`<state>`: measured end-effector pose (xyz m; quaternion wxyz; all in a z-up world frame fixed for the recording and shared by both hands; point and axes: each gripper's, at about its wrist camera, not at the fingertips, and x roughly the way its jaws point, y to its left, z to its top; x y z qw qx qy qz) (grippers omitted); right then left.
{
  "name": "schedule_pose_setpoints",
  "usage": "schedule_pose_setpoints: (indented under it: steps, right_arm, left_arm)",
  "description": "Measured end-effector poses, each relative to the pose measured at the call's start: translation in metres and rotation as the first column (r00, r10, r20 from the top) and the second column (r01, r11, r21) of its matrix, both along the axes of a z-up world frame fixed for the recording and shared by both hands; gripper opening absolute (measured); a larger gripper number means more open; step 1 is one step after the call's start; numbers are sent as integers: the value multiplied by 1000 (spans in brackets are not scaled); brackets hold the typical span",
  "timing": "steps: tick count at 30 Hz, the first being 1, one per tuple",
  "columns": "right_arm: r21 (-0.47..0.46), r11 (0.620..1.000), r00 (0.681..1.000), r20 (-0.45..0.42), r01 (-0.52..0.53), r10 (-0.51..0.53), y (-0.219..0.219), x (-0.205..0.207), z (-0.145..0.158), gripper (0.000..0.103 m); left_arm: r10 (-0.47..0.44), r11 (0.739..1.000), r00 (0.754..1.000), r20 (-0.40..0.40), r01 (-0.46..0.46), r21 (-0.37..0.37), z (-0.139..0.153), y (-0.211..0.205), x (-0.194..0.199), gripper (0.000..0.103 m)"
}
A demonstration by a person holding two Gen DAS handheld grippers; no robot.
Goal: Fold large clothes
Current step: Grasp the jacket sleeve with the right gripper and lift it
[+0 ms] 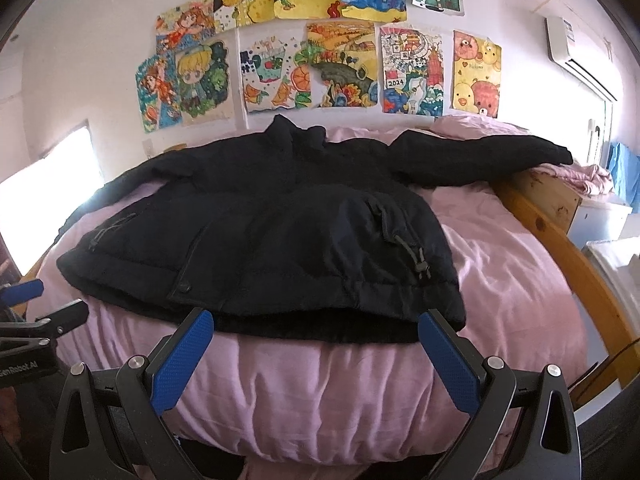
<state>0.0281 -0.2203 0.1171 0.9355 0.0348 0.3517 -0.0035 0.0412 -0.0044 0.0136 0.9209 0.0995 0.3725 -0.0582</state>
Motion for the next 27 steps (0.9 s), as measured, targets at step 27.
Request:
schedule_pose_setpoints:
  steps: [27]
  right_arm:
    - [-61,843,842,-44,535,-538,-340,255,47,103]
  left_arm:
    - [-185,978,982,-37,180,-106,96,-47,268,87]
